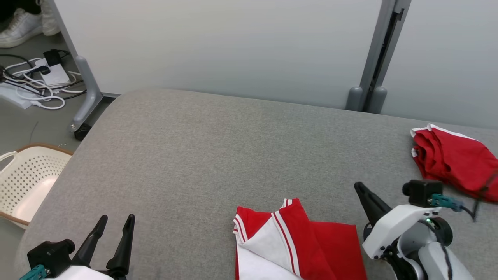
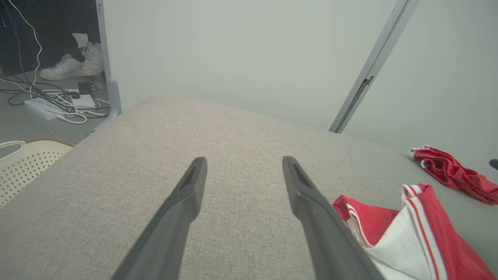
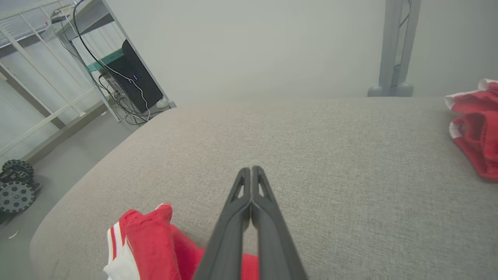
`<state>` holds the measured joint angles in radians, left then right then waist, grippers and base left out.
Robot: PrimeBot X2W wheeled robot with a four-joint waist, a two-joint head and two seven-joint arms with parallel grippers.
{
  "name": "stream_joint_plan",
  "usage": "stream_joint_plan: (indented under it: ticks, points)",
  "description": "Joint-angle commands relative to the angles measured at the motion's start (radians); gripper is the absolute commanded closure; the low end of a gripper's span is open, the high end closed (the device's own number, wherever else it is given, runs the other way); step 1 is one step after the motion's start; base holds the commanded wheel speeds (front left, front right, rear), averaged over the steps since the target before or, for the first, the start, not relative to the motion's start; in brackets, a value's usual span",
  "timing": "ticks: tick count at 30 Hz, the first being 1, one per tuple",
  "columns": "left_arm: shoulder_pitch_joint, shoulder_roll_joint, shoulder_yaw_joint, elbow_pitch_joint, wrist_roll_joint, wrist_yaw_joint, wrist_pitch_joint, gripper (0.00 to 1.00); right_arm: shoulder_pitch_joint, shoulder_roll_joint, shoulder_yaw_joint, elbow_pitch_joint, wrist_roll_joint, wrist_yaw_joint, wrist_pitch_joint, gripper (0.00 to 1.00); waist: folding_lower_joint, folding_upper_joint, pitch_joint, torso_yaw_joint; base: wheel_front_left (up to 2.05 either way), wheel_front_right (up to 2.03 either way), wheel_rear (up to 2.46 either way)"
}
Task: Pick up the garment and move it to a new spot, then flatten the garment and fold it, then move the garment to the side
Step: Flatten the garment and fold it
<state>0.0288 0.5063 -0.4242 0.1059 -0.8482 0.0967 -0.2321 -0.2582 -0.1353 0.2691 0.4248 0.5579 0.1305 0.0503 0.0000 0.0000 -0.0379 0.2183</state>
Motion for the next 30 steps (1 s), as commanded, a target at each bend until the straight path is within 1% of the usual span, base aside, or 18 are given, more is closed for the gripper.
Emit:
stream_joint_plan:
  ticks: [1,3,6,14,20,25,30]
  points:
    - [-0.017,0.005,0.002,0.0,0.001,-0.004,-0.003,0.0,-0.009,0.003,0.003,0.014,-0.005,0.001,0.006,1.0,0.0,0.0,0.002,0.007,0.0,0.0,0.0]
    - [-0.022,0.004,0.003,-0.001,0.008,-0.006,-0.006,0.0,-0.025,0.01,0.015,0.075,-0.021,0.001,0.025,1.0,0.0,0.0,0.002,0.022,0.0,0.0,0.0]
    - [-0.027,0.0,0.004,-0.006,0.019,-0.007,-0.012,0.0,-0.034,0.025,0.038,0.151,0.004,0.001,0.046,1.0,0.0,0.0,-0.001,0.046,0.0,0.0,0.0]
    - [-0.019,-0.003,0.011,-0.018,0.049,-0.016,-0.023,0.0,-0.023,0.045,0.109,0.242,0.101,0.001,0.017,1.0,0.0,0.0,-0.003,0.104,0.0,0.0,0.0]
    - [-0.012,-0.004,0.015,-0.015,0.058,-0.017,-0.024,0.0,-0.031,0.053,0.194,0.254,0.173,0.001,-0.001,1.0,0.0,0.0,-0.004,0.127,0.0,0.0,0.0]
    - [-0.009,-0.006,0.013,-0.012,0.059,-0.015,-0.025,0.0,-0.019,0.061,0.278,0.236,0.213,0.001,-0.021,1.0,0.0,0.0,-0.009,0.138,0.0,0.0,0.0]
    - [0.001,-0.009,0.012,-0.01,0.058,-0.01,-0.026,0.0,0.018,0.071,0.394,0.192,0.255,0.001,0.013,1.0,0.0,0.0,-0.012,0.139,0.0,0.0,0.0]
